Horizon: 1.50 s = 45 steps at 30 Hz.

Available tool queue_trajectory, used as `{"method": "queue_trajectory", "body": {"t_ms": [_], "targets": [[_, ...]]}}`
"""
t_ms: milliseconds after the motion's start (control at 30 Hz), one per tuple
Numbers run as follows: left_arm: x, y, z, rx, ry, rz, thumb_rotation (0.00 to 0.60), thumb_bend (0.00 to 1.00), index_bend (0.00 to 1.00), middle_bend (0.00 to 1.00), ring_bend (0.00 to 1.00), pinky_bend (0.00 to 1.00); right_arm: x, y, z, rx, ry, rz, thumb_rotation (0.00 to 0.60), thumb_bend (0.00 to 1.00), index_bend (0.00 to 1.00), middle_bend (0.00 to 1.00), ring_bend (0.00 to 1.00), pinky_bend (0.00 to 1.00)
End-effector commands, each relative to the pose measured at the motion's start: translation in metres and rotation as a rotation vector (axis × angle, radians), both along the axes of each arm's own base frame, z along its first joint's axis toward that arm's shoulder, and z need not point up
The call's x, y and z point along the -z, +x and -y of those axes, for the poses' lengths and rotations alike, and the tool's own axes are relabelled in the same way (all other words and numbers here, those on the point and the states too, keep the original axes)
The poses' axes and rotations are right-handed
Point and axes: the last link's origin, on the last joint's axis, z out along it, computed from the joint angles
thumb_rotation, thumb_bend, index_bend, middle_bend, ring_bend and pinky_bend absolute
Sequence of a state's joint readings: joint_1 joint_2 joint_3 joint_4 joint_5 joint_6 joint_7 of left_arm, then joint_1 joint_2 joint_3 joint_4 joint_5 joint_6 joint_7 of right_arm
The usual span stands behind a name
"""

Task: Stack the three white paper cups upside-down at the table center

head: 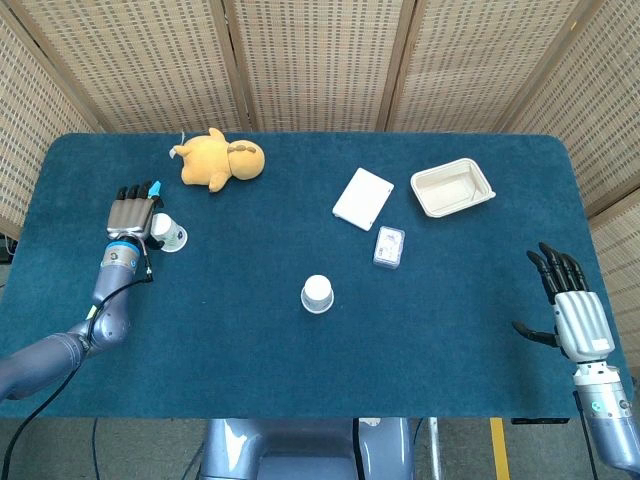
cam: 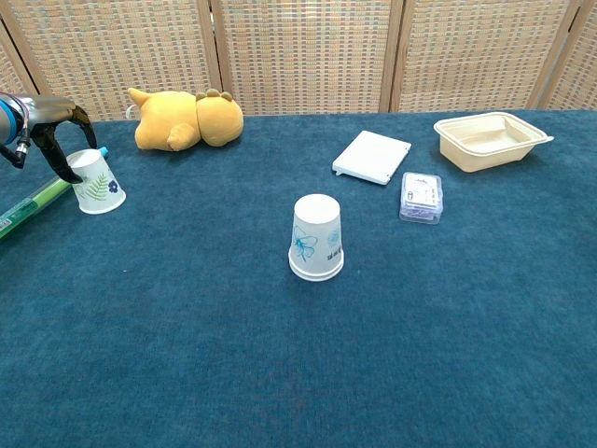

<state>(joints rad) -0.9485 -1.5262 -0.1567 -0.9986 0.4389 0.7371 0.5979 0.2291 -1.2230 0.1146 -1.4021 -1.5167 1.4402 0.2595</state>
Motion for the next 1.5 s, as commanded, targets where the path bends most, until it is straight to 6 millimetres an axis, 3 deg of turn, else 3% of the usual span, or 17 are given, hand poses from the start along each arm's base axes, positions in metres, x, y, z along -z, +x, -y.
{"method": "queue_trajectory", "body": {"t_ms": [33, 433, 667, 867, 933, 1000, 1200, 1500], "targets": [[0.002, -0.001, 0.000, -0.004, -0.003, -0.003, 0.600, 0.23, 0.35, 0.00, 0.00, 0.00, 0.000, 0.000, 0.000, 0.001, 0.000, -0.002, 0.600, 0.07, 0.00, 0.00, 0.00, 0.03], [0.003, -0.009, 0.002, -0.020, 0.000, 0.000, 0.600, 0.24, 0.44, 0.00, 0.00, 0.00, 0.002, 0.001, 0.000, -0.002, 0.003, -0.006, 0.600, 0.07, 0.00, 0.00, 0.00, 0.03], [-0.013, 0.009, 0.005, 0.056, 0.020, 0.043, 0.600, 0.24, 0.43, 0.00, 0.00, 0.00, 0.003, 0.002, -0.001, -0.006, 0.007, -0.006, 0.600, 0.07, 0.00, 0.00, 0.00, 0.03], [-0.038, 0.054, 0.024, 0.213, 0.019, 0.107, 0.600, 0.24, 0.42, 0.00, 0.00, 0.00, 0.003, 0.005, -0.001, -0.017, 0.010, -0.006, 0.600, 0.07, 0.00, 0.00, 0.00, 0.03], [-0.039, 0.090, 0.040, 0.322, -0.015, 0.161, 0.600, 0.24, 0.41, 0.00, 0.00, 0.00, 0.004, 0.007, -0.002, -0.023, 0.013, -0.005, 0.600, 0.07, 0.00, 0.00, 0.00, 0.03], [-0.040, 0.108, 0.056, 0.373, -0.044, 0.196, 0.600, 0.24, 0.41, 0.00, 0.00, 0.00, 0.005, 0.007, -0.002, -0.025, 0.014, -0.005, 0.600, 0.07, 0.00, 0.00, 0.00, 0.03], [-0.028, 0.152, 0.091, 0.506, -0.148, 0.229, 0.600, 0.24, 0.40, 0.00, 0.00, 0.00, 0.003, 0.009, -0.004, -0.036, 0.017, 0.002, 0.600, 0.07, 0.00, 0.00, 0.00, 0.03], [-0.007, 0.196, 0.114, 0.611, -0.233, 0.205, 0.600, 0.24, 0.38, 0.00, 0.00, 0.00, -0.001, 0.009, -0.007, -0.043, 0.007, 0.016, 0.600, 0.07, 0.00, 0.00, 0.00, 0.03]]}}
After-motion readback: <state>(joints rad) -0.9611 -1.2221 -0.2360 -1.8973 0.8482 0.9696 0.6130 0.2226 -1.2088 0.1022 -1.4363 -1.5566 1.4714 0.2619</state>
